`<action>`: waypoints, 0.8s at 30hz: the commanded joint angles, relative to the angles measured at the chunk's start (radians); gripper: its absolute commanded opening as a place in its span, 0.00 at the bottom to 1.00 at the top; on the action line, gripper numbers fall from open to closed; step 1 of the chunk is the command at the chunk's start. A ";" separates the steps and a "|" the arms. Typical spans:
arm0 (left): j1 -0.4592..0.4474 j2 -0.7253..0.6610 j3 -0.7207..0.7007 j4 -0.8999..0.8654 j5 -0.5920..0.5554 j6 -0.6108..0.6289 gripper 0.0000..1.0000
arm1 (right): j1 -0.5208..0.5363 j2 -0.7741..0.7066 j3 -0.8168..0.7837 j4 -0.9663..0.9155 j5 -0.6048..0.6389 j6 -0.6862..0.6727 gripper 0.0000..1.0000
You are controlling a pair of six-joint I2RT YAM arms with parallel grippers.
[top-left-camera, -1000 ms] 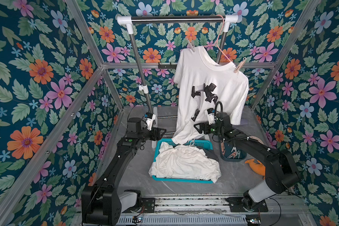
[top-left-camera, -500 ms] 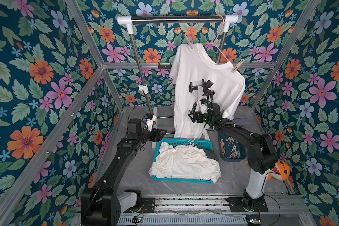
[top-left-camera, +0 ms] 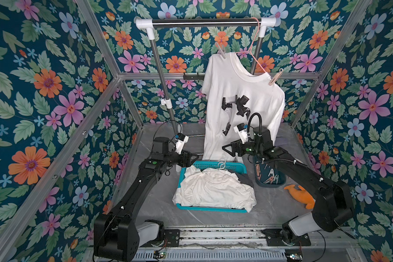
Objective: Use clothespins to secure the t-shirt on both sides of the hanger
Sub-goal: Adjust the T-shirt on the hanger, then pick up the hanger from the basket.
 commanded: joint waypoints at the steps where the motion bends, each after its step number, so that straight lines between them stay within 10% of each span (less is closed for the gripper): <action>1: -0.018 -0.006 0.015 0.002 -0.012 0.023 0.74 | 0.009 -0.072 -0.056 -0.138 -0.086 0.001 0.82; 24: -0.035 -0.079 -0.013 0.019 0.007 -0.020 0.74 | 0.076 -0.132 -0.308 -0.100 -0.098 0.068 0.49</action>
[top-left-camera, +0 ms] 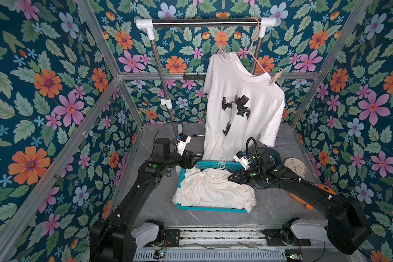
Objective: Use clothespins to secure the t-shirt on both sides of the hanger
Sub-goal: Pick up the hanger from the basket.
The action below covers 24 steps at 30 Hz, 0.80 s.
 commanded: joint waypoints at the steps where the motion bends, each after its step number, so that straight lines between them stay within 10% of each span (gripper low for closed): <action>1: 0.000 -0.016 -0.003 -0.001 0.010 -0.003 0.73 | 0.005 0.024 0.009 0.051 -0.002 -0.009 0.48; 24: -0.001 -0.024 -0.018 0.008 -0.001 0.004 0.74 | 0.007 0.074 0.009 0.026 -0.077 -0.035 0.44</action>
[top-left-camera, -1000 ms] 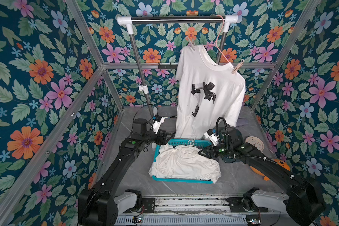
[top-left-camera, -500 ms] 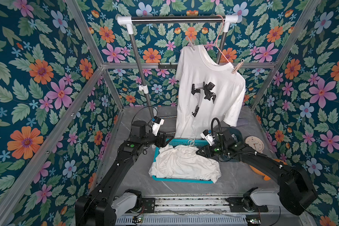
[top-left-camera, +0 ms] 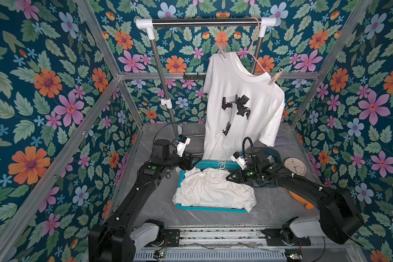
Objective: Use clothespins to secure the t-shirt on both sides of the hanger
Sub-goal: Pick up the hanger from the basket.
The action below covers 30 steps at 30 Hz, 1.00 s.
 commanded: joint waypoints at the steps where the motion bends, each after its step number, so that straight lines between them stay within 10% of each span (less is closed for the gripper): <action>1: 0.001 -0.005 0.001 0.015 0.007 0.004 0.74 | 0.002 -0.012 -0.005 0.005 -0.070 0.002 0.44; 11: 0.001 -0.004 -0.002 0.017 0.004 0.005 0.74 | 0.003 -0.069 -0.049 0.043 -0.105 0.024 0.38; 19: 0.001 -0.006 -0.003 0.014 0.003 0.004 0.73 | 0.002 0.026 -0.008 -0.044 -0.012 0.011 0.56; 30: 0.001 -0.001 -0.006 0.020 0.001 0.004 0.73 | 0.007 -0.070 -0.062 0.024 -0.092 0.035 0.40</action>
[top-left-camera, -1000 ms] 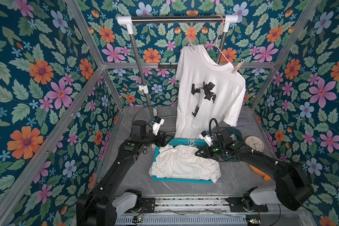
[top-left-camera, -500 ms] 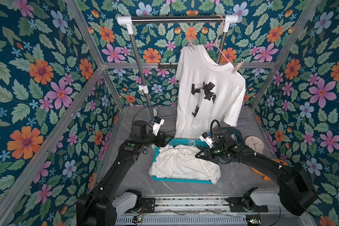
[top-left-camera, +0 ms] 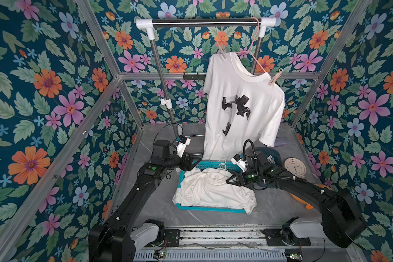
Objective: Use clothespins to secure the t-shirt on both sides of the hanger
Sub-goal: Pick up the hanger from the basket.
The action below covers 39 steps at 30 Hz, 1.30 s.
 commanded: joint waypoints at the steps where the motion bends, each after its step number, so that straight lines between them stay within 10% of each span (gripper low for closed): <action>1: 0.001 -0.003 0.003 0.020 0.003 0.004 0.73 | 0.004 -0.022 -0.007 -0.002 -0.031 -0.002 0.39; 12: 0.001 0.000 0.002 0.022 0.006 0.002 0.73 | 0.026 0.070 0.011 0.028 -0.072 -0.008 0.42; 23: 0.000 0.012 0.018 0.000 0.106 0.054 0.71 | 0.028 -0.013 0.023 0.002 0.024 -0.055 0.00; 39: 0.001 0.078 0.155 -0.114 0.076 0.137 0.75 | 0.030 -0.125 0.044 -0.052 0.325 -0.198 0.00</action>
